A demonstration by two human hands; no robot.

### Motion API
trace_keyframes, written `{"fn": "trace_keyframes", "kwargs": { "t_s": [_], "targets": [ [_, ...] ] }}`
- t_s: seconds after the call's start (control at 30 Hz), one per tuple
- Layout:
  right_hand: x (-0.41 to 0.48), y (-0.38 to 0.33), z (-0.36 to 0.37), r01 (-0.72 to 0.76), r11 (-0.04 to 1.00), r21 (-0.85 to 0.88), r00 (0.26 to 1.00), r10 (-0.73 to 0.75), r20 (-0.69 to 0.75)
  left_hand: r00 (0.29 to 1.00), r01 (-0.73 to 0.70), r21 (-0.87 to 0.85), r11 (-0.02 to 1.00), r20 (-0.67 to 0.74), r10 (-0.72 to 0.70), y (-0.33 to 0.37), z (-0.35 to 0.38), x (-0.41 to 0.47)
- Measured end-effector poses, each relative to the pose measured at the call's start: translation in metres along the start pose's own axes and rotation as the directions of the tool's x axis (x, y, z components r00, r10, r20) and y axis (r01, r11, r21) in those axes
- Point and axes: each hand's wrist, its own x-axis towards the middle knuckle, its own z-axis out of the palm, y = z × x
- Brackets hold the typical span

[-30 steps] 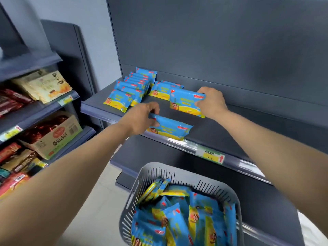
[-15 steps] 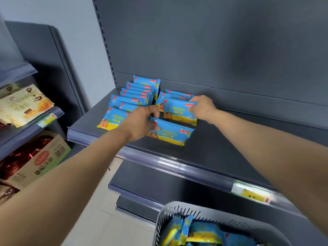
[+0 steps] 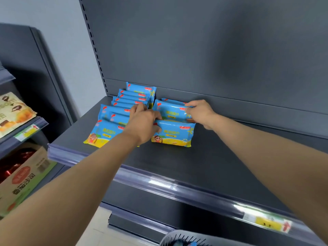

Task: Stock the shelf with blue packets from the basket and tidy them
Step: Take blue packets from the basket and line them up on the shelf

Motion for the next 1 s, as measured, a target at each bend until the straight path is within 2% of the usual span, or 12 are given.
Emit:
{"fn": "trace_keyframes", "kwargs": {
  "t_s": [0.2,0.27,0.37,0.63,0.83,1.0],
  "targets": [
    [0.0,0.0,-0.01,-0.05,0.987,0.156,0.998,0.053,-0.015,0.995,-0.061,0.177,0.982,0.094,0.045,0.005,0.008,0.023],
    [-0.003,0.004,-0.013,0.008,0.998,0.066,0.998,-0.004,-0.061,0.996,-0.048,0.259,0.965,0.089,0.026,0.007,0.011,0.031],
    [-0.011,0.009,-0.017,0.107,0.979,-0.176,0.981,-0.132,-0.14,0.998,-0.021,0.341,0.94,0.061,0.0,0.009,0.016,0.041],
    [-0.05,0.009,-0.022,0.318,0.816,-0.483,0.929,-0.37,-0.013,1.0,0.029,0.406,0.914,-0.008,-0.029,0.018,0.035,0.045],
    [-0.081,-0.005,-0.037,0.397,0.647,-0.651,0.881,-0.468,0.071,0.996,-0.022,0.381,0.924,-0.067,0.051,0.028,0.029,0.025],
    [-0.114,-0.02,-0.056,0.429,0.553,-0.714,0.83,-0.554,0.069,0.951,-0.128,0.263,0.956,-0.24,0.193,0.059,-0.014,-0.002]
  ]
}}
